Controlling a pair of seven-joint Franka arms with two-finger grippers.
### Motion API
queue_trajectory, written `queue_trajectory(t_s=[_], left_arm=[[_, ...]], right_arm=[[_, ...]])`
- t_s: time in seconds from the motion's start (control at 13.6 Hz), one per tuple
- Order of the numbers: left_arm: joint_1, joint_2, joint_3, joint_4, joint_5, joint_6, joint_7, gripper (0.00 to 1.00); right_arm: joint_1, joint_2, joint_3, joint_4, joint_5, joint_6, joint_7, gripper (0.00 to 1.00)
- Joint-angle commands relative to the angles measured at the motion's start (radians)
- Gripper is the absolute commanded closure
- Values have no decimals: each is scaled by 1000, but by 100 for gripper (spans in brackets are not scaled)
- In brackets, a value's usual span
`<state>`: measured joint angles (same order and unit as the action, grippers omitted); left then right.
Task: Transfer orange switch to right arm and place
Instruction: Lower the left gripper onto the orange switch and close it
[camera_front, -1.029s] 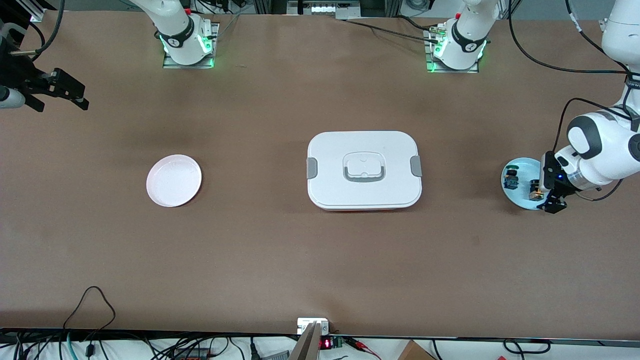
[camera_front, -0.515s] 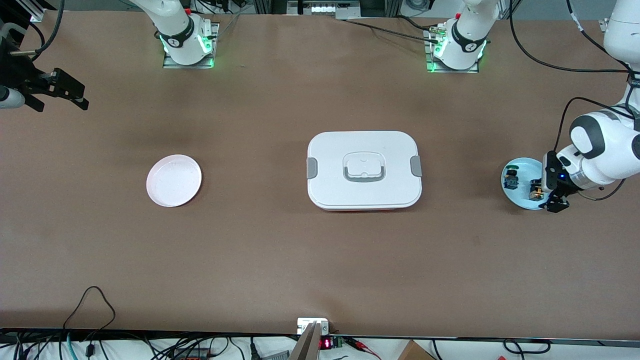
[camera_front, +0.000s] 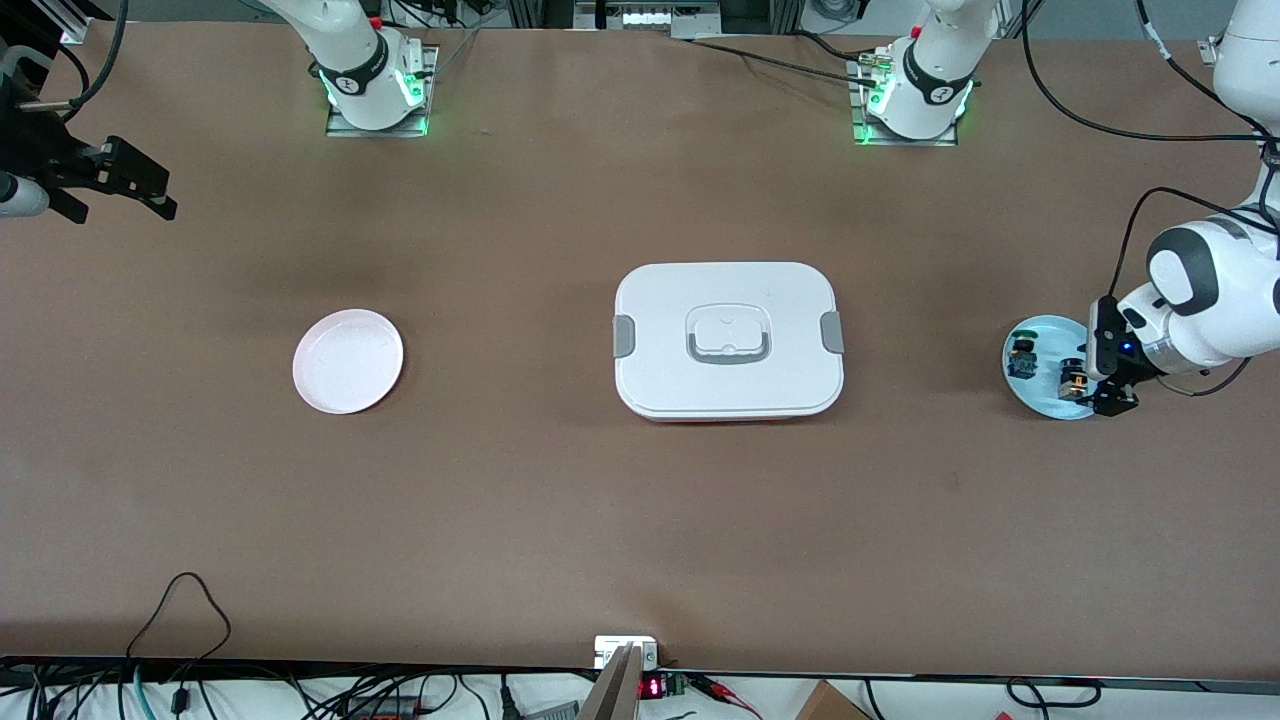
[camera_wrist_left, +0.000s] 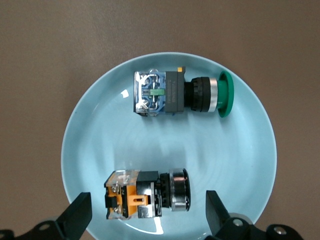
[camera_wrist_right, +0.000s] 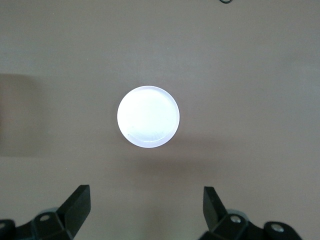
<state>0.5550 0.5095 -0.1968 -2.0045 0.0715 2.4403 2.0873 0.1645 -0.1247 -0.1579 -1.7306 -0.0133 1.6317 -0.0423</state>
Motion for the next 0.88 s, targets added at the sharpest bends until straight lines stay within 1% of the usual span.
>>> queue_trajectory(t_s=[0.0,0.81], left_arm=[[43,-8,-52,0,2,-24,-7,0],[49,26,-55,16,2,-10,-4,0]], right_arm=[[1,0,-3,13,1,-13,13,0],[0,0,-6,13,1,-12,15,0]])
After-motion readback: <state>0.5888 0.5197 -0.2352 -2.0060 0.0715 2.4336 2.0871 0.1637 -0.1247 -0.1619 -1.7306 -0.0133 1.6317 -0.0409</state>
